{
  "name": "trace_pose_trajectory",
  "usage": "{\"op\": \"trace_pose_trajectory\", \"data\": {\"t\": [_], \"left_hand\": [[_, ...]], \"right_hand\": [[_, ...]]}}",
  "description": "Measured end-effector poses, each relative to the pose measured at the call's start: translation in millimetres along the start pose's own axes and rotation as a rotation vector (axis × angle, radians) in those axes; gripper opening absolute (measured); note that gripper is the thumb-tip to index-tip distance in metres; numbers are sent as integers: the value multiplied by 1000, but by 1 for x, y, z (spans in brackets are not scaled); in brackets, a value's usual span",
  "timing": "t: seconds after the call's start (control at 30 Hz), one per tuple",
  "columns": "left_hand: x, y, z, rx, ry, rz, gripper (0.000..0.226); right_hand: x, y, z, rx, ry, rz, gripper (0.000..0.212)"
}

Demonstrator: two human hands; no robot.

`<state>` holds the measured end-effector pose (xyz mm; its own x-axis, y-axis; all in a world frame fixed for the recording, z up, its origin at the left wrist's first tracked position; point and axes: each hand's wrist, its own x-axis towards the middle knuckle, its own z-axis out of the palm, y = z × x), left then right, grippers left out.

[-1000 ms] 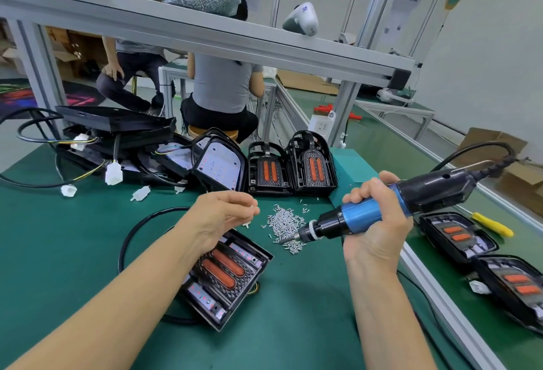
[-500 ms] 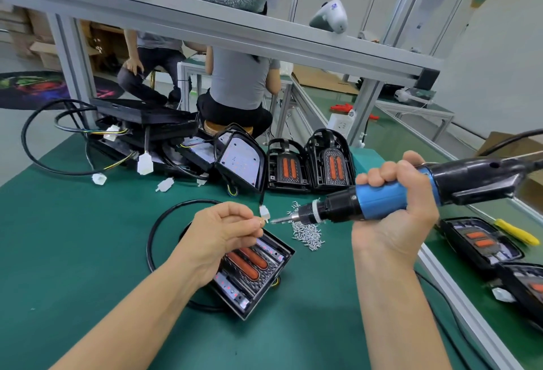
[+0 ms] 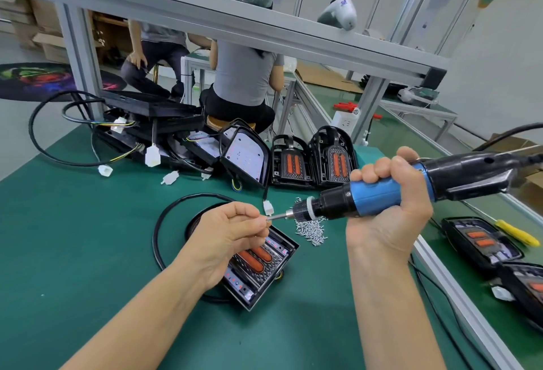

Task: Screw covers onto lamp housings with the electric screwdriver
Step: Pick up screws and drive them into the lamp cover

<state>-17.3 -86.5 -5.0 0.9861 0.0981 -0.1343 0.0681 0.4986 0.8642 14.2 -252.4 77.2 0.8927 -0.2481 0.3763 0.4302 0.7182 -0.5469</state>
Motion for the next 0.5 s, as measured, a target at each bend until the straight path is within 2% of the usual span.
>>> {"op": "trace_pose_trajectory", "data": {"t": [0.17,0.23,0.3,0.4,0.5], "left_hand": [[-1,-2,-1,-48,-16,-7,25],[0,-3,-4,-24,12,17,18],[1,-4,-8,114,60,93,12],[2,-8,-14,415,112,239,17],[0,-15,-14,519,108,293,17]], "right_hand": [[0,1,-1,-7,-5,-7,21],[1,1,-4,-23,-19,-11,21],[2,1,-8,-70,-45,-17,21],[1,6,-15,-140,-75,-30,20],[-1,12,-23,-233,-73,-46,19]]}}
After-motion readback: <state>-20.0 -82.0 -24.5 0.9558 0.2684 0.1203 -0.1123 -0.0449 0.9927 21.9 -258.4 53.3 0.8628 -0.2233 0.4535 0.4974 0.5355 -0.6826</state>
